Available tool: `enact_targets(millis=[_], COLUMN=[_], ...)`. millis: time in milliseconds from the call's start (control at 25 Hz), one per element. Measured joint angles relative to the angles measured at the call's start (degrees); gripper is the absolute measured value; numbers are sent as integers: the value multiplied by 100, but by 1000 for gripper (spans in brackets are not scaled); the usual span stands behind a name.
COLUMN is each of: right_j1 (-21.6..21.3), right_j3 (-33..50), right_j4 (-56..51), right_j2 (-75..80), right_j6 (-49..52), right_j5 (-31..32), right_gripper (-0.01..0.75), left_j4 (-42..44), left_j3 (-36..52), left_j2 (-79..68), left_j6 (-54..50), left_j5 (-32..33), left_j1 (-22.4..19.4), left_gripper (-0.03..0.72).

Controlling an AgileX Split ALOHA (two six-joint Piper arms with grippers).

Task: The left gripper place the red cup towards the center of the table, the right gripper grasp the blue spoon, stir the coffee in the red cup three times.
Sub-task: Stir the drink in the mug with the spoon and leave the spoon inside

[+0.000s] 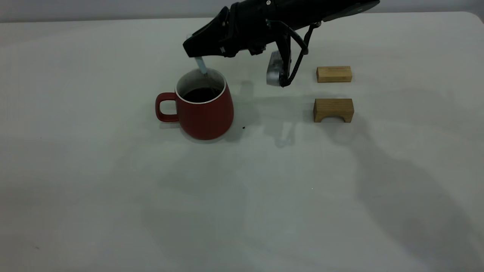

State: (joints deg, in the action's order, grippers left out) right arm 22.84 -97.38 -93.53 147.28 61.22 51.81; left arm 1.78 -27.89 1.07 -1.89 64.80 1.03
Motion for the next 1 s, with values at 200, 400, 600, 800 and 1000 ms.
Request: enact_targets(millis=[200,400,600,800,1000], right_j1=[217,223,-34,-86,143], right_j3=[-15,-15,-15,-21,-21], right_j4=[-118,-321,43,318,197], right_j2=[0,0,0,0,0], right_j6=[-608,-1900,-2012,-894,-878], right_j5=[118,19,-16,44,56], right_gripper=[155,155,155,155,155], left_j4=[0,0,0,0,0], left_j3=[0,0,0,0,0], left_j2=[0,0,0,0,0], left_j6=[0,0,0,0,0], left_j5=[0,0,0,0,0], left_j1=[0,0,0,0,0], left_gripper=[318,318,318,318,318])
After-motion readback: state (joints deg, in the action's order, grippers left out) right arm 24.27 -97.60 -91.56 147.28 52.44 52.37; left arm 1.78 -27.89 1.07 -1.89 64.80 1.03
